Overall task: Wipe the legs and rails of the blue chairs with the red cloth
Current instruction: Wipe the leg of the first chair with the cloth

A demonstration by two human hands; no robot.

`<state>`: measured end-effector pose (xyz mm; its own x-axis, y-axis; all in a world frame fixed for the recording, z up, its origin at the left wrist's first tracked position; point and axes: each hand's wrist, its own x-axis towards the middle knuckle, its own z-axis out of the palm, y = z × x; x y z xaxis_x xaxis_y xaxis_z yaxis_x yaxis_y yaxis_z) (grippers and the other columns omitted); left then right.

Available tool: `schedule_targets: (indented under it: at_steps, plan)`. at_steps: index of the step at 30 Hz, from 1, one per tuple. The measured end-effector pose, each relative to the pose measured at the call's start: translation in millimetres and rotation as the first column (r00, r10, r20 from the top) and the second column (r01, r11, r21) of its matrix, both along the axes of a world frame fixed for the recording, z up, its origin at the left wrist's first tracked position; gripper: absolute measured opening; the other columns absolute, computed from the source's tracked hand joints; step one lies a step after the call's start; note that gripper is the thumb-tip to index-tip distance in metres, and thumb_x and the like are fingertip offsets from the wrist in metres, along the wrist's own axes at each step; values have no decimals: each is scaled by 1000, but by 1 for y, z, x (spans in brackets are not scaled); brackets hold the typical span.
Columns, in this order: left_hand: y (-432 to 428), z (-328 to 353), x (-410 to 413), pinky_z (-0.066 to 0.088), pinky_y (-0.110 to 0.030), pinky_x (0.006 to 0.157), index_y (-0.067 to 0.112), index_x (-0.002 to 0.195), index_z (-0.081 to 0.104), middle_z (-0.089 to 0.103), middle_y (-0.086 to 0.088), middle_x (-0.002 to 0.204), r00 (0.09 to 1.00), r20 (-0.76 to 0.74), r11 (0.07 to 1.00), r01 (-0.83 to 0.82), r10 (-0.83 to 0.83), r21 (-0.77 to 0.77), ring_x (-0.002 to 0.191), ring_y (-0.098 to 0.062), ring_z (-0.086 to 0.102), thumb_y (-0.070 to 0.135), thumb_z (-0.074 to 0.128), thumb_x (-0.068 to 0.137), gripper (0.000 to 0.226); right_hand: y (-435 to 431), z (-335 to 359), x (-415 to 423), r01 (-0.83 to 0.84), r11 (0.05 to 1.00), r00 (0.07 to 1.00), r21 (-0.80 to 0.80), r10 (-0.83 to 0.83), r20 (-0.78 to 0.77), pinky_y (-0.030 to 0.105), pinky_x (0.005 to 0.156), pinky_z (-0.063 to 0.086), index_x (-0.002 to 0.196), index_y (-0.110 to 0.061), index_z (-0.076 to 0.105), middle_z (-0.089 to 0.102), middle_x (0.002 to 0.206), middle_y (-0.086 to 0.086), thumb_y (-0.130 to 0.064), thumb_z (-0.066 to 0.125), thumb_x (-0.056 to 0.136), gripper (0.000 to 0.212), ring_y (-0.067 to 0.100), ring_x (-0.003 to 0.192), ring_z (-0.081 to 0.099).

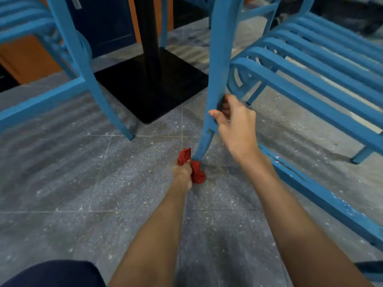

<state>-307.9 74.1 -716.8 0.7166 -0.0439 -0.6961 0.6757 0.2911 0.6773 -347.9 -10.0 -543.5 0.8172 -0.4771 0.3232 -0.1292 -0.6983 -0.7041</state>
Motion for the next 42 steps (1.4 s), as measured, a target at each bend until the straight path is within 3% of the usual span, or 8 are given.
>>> schedule_targets:
  at_steps: [5, 11, 16, 21, 28, 33, 37, 42]
  plan:
    - [-10, -7, 4, 51, -30, 36, 15, 126, 51, 64, -7, 79, 999, -40, 999, 5, -7, -52, 39, -10, 61, 5, 45, 97, 31, -4, 1, 1, -8, 1000, 999, 3, 9, -32, 16, 80, 49, 117, -7, 59, 68, 103, 6, -19, 65, 91, 30, 16, 95, 64]
    - [-25, -23, -15, 57, -34, 68, 17, 123, 58, 69, -4, 98, 992, 86, 995, -95, 93, 15, 79, -19, 67, 10, 57, 93, 31, -3, 1, 0, -3, 1000, 999, -19, 2, -32, 36, 88, 53, 115, -6, 60, 69, 102, 7, -20, 66, 90, 29, 20, 97, 64]
    - [-21, -37, -14, 58, -41, 70, 17, 121, 56, 69, -8, 91, 1000, -5, 999, -24, 24, -21, 72, -20, 65, 18, 48, 98, 24, -5, 2, 0, -18, 999, 999, -35, 17, -28, 23, 84, 52, 113, -7, 61, 68, 100, 5, -20, 65, 91, 26, 15, 93, 64]
    - [-12, -30, 2, 53, -29, 41, 11, 114, 58, 65, -7, 76, 993, -113, 997, 11, -20, -77, 56, -19, 62, 33, 42, 100, 30, -5, 0, 0, -18, 1000, 1000, -22, 18, -2, 23, 81, 53, 111, -7, 61, 68, 98, 4, -19, 64, 91, 23, 13, 89, 64]
    - [-23, -32, -14, 54, -29, 69, 15, 116, 60, 67, -3, 98, 978, 69, 980, -196, 199, -42, 85, -18, 64, 18, 57, 93, 23, -1, 1, -1, 5, 999, 1000, -39, -5, -2, 21, 78, 53, 109, -8, 62, 68, 96, 3, -19, 65, 91, 22, 12, 86, 65]
    - [-25, -47, -10, 51, -22, 41, 17, 112, 59, 67, -4, 83, 986, -89, 987, -150, 144, -63, 55, -13, 64, 23, 50, 97, 18, -2, 0, 1, 19, 999, 1000, -48, -19, -4, 20, 78, 52, 108, -9, 62, 69, 95, 3, -20, 65, 90, 21, 13, 85, 65]
    - [-13, -45, 1, 49, -23, 35, 10, 115, 57, 65, -7, 84, 982, -159, 991, -114, 101, -76, 63, -18, 61, 19, 50, 98, 21, -1, -1, 1, 26, 999, 1000, -45, -26, -6, 26, 79, 55, 109, -8, 62, 69, 94, 3, -20, 65, 90, 23, 13, 85, 65]
    - [-23, -36, -18, 57, -36, 78, 15, 119, 60, 68, -10, 108, 983, -18, 965, -181, 181, -190, 87, -22, 65, 15, 55, 94, 25, -1, -3, 2, 37, 998, 999, -54, -37, -4, 33, 79, 55, 109, -8, 62, 69, 93, 3, -20, 65, 90, 23, 15, 84, 66]
